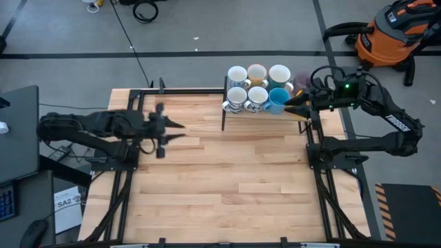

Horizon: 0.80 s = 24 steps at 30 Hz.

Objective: Place coffee mugs
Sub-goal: Return to Home Position

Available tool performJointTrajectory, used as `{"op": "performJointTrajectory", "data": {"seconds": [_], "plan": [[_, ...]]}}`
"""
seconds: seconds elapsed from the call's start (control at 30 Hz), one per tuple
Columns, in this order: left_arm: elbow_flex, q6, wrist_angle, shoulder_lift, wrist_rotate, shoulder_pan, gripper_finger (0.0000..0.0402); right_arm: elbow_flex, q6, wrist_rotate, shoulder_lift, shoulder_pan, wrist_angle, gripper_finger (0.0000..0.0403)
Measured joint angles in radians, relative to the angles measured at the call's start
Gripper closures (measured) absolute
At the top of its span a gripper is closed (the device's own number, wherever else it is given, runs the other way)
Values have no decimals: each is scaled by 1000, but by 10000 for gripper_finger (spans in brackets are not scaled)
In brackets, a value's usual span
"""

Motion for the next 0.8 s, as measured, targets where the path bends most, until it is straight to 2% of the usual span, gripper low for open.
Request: {"op": "performJointTrajectory", "data": {"seconds": [0.27,0.6,0.7,0.8], "plan": [[-2,-93,-165,-206,30,6,274,-189,15,1,-65,44,168,274],[-4,-123,-196,-392,28,-39,273,-459,47,-31,-154,45,449,274],[-69,-121,-147,-453,28,-48,273,-534,74,-44,-177,45,528,274],[-194,-120,-57,-531,28,-50,273,-599,96,-58,-200,45,602,274]]}}
